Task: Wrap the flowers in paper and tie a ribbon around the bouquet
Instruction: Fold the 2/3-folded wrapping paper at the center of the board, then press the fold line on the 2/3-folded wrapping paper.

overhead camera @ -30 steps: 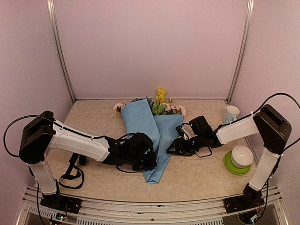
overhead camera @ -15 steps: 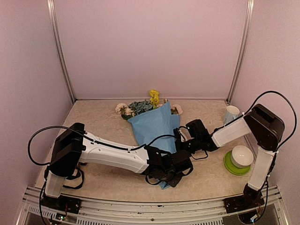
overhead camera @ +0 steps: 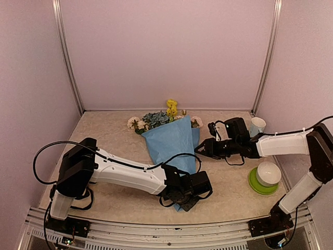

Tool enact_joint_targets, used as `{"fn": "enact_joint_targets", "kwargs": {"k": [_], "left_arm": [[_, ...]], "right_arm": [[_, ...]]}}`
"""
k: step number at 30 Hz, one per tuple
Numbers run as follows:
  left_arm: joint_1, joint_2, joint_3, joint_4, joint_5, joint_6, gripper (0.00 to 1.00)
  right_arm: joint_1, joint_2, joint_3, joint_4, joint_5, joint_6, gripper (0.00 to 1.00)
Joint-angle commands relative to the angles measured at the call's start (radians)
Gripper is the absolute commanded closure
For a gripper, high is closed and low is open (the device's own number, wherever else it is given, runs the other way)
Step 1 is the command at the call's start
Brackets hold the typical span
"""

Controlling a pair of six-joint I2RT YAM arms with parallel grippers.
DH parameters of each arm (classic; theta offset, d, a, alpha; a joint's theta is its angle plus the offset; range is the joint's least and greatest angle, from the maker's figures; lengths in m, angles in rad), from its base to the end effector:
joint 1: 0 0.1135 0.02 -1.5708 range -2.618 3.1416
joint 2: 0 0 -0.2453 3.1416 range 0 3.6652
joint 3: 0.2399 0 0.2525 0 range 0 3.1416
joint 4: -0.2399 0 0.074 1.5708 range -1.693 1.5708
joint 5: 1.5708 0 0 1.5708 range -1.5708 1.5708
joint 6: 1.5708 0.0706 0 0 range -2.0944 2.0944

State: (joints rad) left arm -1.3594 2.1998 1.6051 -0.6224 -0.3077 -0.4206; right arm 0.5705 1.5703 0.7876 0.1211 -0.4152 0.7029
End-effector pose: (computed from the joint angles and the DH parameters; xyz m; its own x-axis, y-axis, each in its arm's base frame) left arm 0.1153 -0.4355 0.0916 -0.5512 0.7138 -0.4322 0.7502 0.6507 0.1179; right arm 0.2754 0.2105 0.1432 -0.8871 0.1336 -0.4418 -0.2471 0.6709 0.6991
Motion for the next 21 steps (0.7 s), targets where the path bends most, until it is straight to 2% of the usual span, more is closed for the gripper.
{"fn": "enact_joint_targets", "kwargs": {"k": [1, 3, 5, 11, 13, 15, 18, 19, 21], "left_arm": [[-0.008, 0.050, -0.011, -0.047, 0.009, 0.025, 1.00], [-0.009, 0.049, -0.020, -0.046, 0.007, 0.026, 1.00], [-0.011, 0.048, -0.024, -0.046, 0.007, 0.025, 1.00], [-0.013, 0.051, -0.013, -0.045, 0.006, 0.029, 1.00], [-0.013, 0.054, -0.010, -0.047, 0.008, 0.032, 1.00], [-0.012, 0.052, -0.012, -0.050, 0.009, 0.032, 1.00], [-0.012, 0.048, -0.022, -0.051, 0.009, 0.034, 1.00], [-0.013, 0.047, -0.023, -0.052, 0.009, 0.034, 1.00], [-0.013, 0.039, -0.019, -0.054, 0.023, 0.037, 1.00]], "right_arm": [[-0.027, -0.108, 0.047, -0.088, 0.018, -0.144, 0.41], [-0.026, -0.081, 0.103, -0.100, -0.022, -0.181, 0.27], [-0.026, -0.032, 0.164, -0.122, -0.044, -0.197, 0.02], [-0.008, 0.091, 0.250, -0.108, -0.081, -0.196, 0.01], [0.002, 0.131, 0.261, -0.115, -0.088, -0.198, 0.10], [0.003, 0.163, 0.264, -0.098, -0.149, -0.198, 0.31], [0.003, 0.183, 0.255, -0.066, -0.192, -0.195, 0.94], [0.002, 0.182, 0.252, -0.066, -0.179, -0.198, 1.00], [-0.003, 0.177, 0.241, -0.070, -0.139, -0.207, 1.00]]}}
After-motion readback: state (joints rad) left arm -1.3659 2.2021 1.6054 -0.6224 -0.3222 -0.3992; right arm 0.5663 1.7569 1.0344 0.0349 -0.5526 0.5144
